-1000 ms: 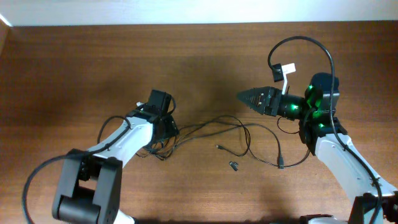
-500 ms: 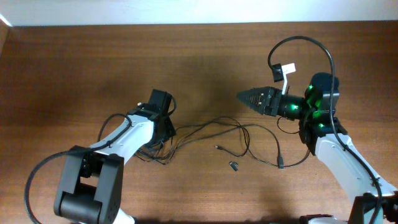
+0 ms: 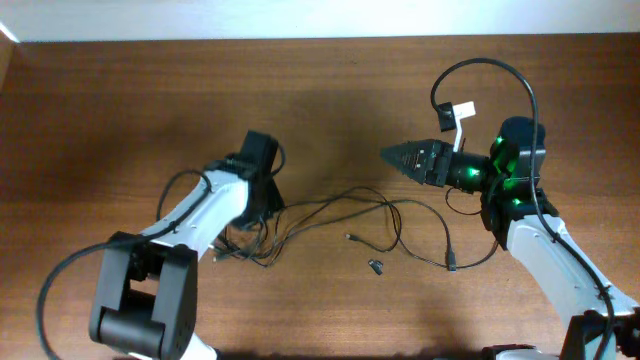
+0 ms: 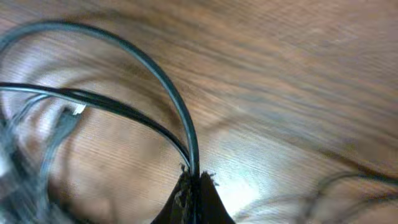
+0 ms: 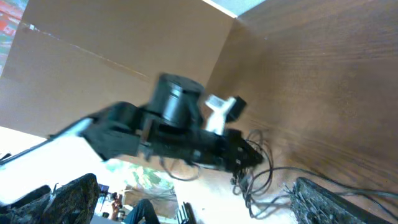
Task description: Untangle cables
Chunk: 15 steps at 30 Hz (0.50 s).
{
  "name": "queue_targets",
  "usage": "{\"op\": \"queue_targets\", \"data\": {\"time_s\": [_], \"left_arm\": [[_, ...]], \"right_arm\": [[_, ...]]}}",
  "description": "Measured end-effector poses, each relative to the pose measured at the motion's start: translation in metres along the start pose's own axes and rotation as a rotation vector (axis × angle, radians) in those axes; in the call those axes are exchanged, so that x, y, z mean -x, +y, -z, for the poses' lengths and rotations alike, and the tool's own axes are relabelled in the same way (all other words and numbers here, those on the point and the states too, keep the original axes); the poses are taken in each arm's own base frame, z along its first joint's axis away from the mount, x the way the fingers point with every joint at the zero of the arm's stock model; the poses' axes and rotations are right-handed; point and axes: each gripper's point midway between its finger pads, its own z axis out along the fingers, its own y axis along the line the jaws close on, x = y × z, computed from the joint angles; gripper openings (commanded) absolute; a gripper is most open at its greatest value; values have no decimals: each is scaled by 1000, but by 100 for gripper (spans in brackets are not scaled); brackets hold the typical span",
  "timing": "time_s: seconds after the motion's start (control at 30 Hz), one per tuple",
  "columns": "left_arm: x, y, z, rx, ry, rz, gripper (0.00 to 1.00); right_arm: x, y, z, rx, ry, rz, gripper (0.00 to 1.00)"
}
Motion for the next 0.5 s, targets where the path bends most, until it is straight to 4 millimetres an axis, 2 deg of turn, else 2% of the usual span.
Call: {"op": "queue_targets", "data": {"time_s": [0.03,0.13,0.17,0.23,0.37,0.5], "left_arm": [[9,-7,13,-20,-22,1,0],[39,-27,72,-114,-139,9,0],[44,-29,90,-146,-179,12,0],[46,-28,114,-183,-226,18,0],[46,-5,137,-187,-254,66,0],[44,39,148,-104,-254,178,0]], "right_arm": [[0,0,0,0,1,-1,99],[0,0,0,0,0,0,99],[0,0,0,0,1,-1,99],[0,0,0,0,1,-1,99],[0,0,0,0,1,-1,99],[0,0,0,0,0,-1,99]]}}
